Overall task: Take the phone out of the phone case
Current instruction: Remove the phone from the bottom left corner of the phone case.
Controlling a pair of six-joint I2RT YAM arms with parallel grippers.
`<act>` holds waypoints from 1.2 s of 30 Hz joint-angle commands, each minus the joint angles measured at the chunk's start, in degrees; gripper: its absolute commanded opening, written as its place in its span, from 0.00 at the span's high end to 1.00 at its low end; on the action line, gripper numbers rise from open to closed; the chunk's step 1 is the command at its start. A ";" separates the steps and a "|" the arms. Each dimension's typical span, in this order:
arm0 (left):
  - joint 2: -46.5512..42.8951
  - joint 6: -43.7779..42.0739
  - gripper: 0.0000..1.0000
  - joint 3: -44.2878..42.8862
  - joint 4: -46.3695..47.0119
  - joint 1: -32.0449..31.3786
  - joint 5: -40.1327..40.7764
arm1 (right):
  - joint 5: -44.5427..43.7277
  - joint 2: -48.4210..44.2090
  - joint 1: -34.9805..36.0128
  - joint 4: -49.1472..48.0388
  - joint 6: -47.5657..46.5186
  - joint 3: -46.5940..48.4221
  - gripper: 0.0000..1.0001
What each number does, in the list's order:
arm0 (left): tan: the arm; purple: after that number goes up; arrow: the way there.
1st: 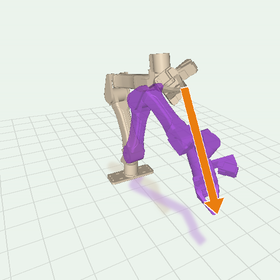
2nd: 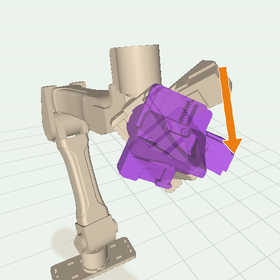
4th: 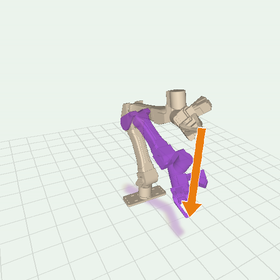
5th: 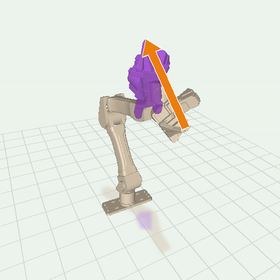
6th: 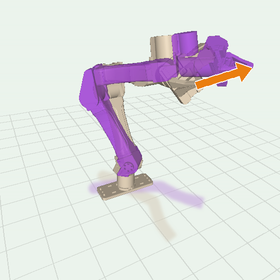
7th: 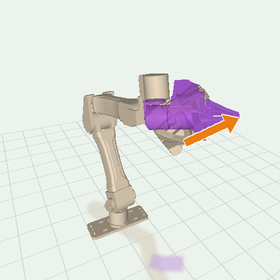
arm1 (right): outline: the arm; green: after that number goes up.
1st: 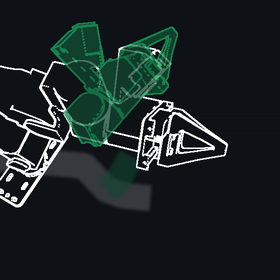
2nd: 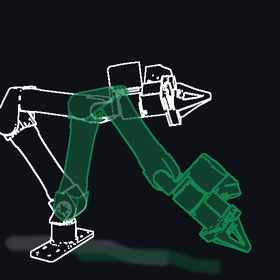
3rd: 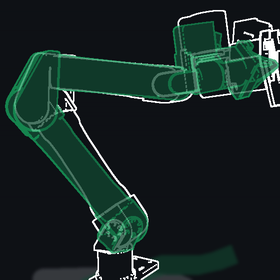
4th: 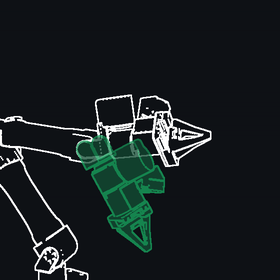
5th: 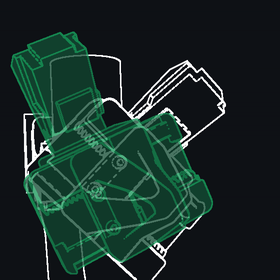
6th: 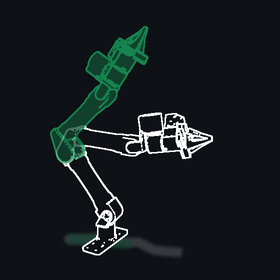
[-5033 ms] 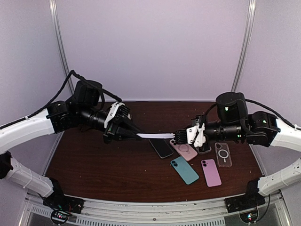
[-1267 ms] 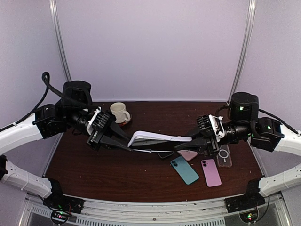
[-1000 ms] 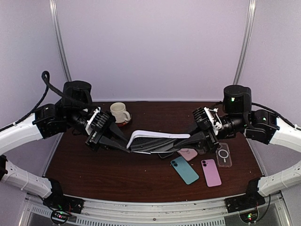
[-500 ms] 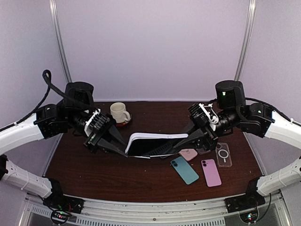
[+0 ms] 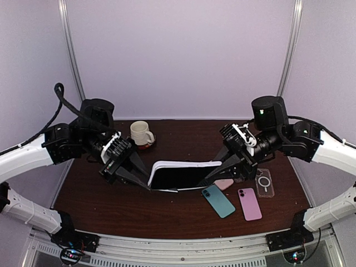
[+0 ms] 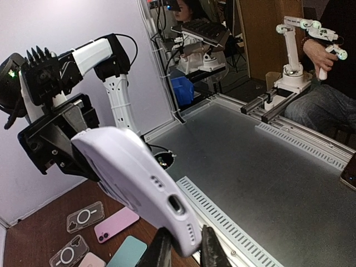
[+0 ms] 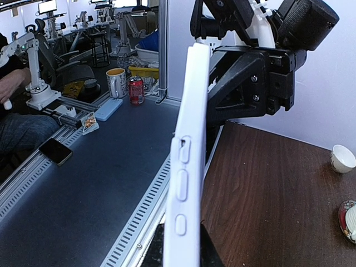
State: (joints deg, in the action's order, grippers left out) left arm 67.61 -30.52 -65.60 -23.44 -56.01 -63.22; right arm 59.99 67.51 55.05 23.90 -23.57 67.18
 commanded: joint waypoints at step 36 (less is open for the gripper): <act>1.12 -11.42 0.90 1.26 -4.06 -0.49 2.71 | 1.58 -3.83 6.20 -1.20 2.04 -2.84 1.00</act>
State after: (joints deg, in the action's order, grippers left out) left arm 68.51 -39.29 -64.97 -29.56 -56.82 -62.54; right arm 54.87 65.78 58.76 25.04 -21.82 64.64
